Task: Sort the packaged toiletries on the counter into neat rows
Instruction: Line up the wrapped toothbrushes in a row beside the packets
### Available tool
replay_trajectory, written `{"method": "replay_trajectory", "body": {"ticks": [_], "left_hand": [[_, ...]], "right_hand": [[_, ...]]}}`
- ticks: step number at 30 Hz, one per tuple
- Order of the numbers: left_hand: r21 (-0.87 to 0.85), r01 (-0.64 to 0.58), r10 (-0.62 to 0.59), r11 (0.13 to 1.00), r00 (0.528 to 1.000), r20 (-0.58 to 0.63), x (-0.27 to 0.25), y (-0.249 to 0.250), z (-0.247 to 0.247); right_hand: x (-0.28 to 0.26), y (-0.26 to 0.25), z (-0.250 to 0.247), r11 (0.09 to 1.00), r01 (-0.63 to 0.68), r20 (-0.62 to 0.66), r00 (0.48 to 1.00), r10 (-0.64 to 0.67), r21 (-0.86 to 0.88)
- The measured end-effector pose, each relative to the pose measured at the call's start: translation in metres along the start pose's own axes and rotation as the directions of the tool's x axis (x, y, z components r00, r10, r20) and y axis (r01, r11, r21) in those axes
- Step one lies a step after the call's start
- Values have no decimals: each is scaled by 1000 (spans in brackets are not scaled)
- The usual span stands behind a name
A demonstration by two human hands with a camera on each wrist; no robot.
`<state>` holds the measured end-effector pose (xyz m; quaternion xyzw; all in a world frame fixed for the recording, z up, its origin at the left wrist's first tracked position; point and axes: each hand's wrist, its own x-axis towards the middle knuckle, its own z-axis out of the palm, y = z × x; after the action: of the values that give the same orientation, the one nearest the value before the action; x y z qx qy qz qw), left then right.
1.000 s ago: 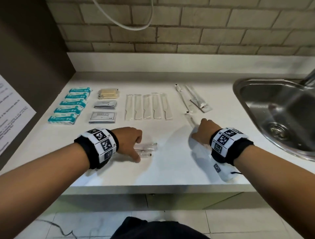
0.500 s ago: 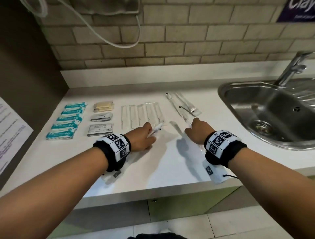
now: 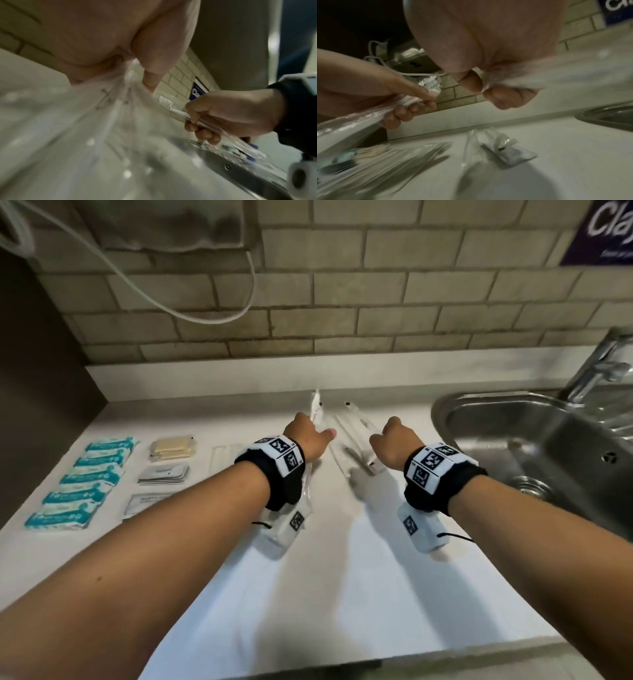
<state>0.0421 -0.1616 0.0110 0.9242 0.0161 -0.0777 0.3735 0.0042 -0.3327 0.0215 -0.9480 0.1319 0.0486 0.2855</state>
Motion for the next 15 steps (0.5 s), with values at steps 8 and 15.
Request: {"method": "replay_trajectory", "body": {"ticks": [8, 15], "left_hand": [[147, 182, -184, 972, 983, 1, 61, 25, 43], [266, 229, -226, 936, 973, -43, 71, 26, 61]], "right_hand": [[86, 12, -2, 988, 56, 159, 987, -33, -143], [116, 22, 21, 973, 71, 309, 951, 1, -220]]}}
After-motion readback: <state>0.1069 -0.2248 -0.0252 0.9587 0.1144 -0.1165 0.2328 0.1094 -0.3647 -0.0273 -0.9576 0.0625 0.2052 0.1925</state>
